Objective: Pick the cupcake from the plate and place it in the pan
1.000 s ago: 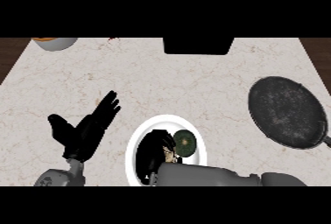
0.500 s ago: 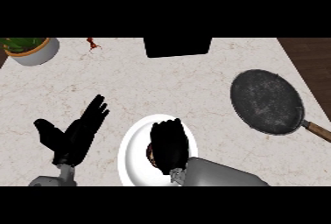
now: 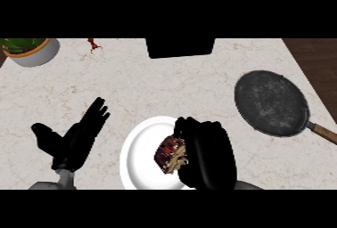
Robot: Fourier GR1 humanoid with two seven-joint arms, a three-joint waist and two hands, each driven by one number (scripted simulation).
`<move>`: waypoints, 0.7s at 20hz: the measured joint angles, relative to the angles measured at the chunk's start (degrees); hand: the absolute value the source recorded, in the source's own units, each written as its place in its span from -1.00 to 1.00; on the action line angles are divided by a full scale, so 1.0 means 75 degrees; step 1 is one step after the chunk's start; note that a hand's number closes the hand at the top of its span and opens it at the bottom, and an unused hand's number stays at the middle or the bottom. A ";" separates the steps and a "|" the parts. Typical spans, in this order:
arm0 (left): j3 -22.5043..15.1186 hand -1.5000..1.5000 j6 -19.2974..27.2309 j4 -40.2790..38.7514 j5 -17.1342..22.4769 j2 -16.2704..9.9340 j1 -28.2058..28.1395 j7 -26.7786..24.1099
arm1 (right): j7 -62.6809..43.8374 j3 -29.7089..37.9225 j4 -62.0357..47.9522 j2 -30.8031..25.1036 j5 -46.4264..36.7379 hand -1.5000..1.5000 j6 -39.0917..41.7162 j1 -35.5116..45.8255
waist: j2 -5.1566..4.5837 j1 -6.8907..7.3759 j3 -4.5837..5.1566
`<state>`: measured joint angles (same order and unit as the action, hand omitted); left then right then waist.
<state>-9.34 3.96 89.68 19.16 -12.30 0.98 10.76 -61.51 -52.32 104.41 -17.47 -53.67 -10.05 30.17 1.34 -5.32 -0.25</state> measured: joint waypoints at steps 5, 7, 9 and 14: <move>-0.0177 0.00 -0.0003 0.0004 -0.0131 0.0111 0.0126 0.0016 | 0.0438 0.0877 0.1111 -0.0661 -0.0172 1.00 -0.1080 -0.1541 | -0.0101 0.0227 0.0007; -0.0213 0.00 -0.0117 0.0188 -0.0089 0.0068 0.0024 0.0060 | 0.0677 0.1168 0.1360 -0.0960 -0.0167 1.00 -0.1527 -0.2219 | -0.0122 0.0363 0.0012; -0.0249 0.00 -0.0160 0.0113 -0.0127 0.0137 0.0092 0.0028 | 0.1042 0.1509 0.1192 -0.1254 -0.0166 1.00 -0.1986 -0.2740 | -0.0145 0.0463 0.0017; -0.0205 0.00 -0.0310 0.0111 -0.0120 0.0140 0.0280 0.0184 | 0.2242 0.2570 0.0119 -0.1809 0.0354 1.00 -0.2883 -0.3215 | -0.0179 0.0636 0.0022</move>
<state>-10.87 1.63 90.51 18.27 -11.25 3.08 12.13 -44.70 -33.04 105.30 -31.04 -51.01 -31.67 6.06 0.00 -0.55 -0.08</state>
